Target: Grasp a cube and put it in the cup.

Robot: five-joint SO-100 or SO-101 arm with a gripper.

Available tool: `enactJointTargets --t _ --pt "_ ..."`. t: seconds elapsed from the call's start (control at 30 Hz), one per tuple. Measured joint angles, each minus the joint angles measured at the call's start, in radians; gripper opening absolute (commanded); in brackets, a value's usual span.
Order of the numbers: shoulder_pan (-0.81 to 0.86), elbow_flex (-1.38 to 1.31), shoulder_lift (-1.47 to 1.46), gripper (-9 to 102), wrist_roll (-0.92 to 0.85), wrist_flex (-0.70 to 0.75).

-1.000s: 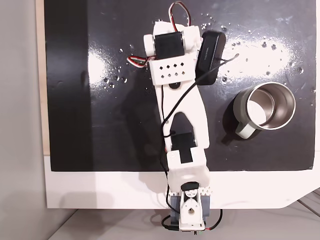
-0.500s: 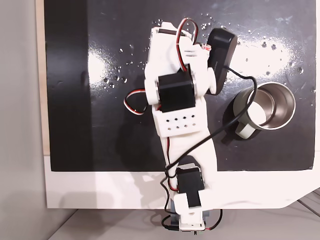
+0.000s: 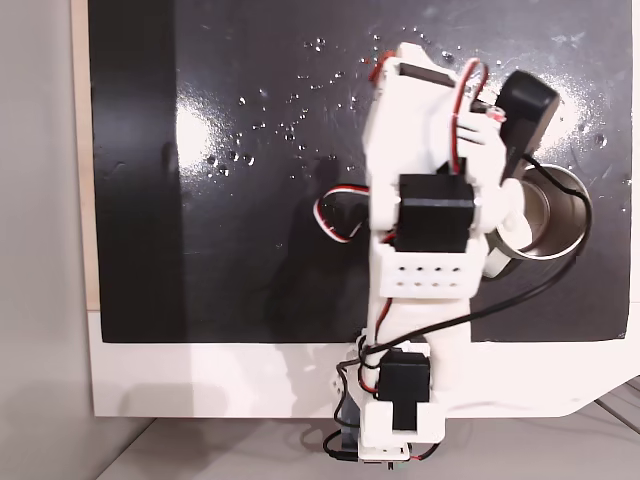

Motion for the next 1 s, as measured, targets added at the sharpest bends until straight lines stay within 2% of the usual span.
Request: enactJointTargets --t 0.33,0.53,1.0 --pt "0.293 -0.054 0.002 4 -0.075 0.129" --pt "0.399 -0.048 0.046 3 -0.161 0.175" --pt "0.588 0.333 0.227 3 -0.313 0.176"
